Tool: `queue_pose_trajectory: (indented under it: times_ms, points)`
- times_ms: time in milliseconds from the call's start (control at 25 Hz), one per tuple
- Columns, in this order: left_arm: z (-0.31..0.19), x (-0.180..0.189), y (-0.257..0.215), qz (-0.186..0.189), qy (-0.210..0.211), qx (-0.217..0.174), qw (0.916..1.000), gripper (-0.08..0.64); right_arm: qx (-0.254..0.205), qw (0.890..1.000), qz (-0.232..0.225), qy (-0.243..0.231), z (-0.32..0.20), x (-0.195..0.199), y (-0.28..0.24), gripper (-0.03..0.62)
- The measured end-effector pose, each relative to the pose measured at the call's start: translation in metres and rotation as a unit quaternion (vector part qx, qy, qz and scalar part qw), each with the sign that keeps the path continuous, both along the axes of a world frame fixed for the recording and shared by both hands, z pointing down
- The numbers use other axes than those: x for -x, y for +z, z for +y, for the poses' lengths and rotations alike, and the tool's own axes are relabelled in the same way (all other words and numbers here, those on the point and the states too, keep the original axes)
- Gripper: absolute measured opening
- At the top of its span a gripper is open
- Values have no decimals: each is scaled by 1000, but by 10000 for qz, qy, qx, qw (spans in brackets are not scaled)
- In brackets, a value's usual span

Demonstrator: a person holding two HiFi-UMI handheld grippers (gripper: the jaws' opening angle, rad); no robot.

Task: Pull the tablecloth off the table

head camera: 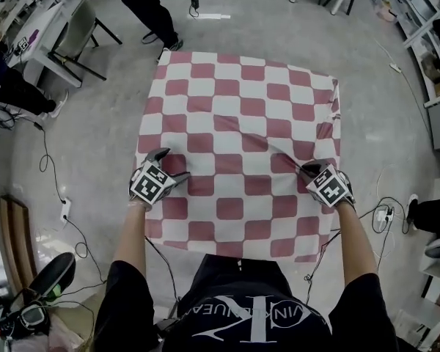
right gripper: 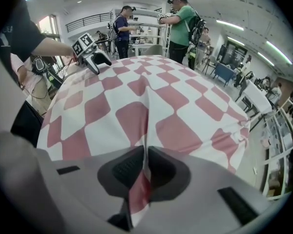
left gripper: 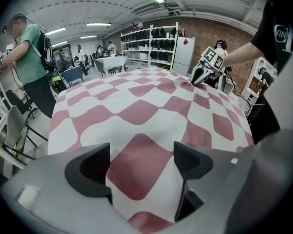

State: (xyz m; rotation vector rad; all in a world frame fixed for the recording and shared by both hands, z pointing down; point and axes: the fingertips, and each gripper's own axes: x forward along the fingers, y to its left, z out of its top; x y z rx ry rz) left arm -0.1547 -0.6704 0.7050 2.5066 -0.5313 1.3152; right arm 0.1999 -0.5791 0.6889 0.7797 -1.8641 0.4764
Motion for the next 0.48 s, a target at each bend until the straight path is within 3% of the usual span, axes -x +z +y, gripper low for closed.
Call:
queue_pose_trajectory:
  times_ms: [200, 480]
  points:
    - [1, 0, -1, -63, 53, 211, 9997, 391, 46, 10000, 36, 40, -1, 1, -1, 41]
    - [15, -12, -4, -286, 133, 265, 9992, 210, 11, 9999, -32, 139, 0, -1, -1, 41]
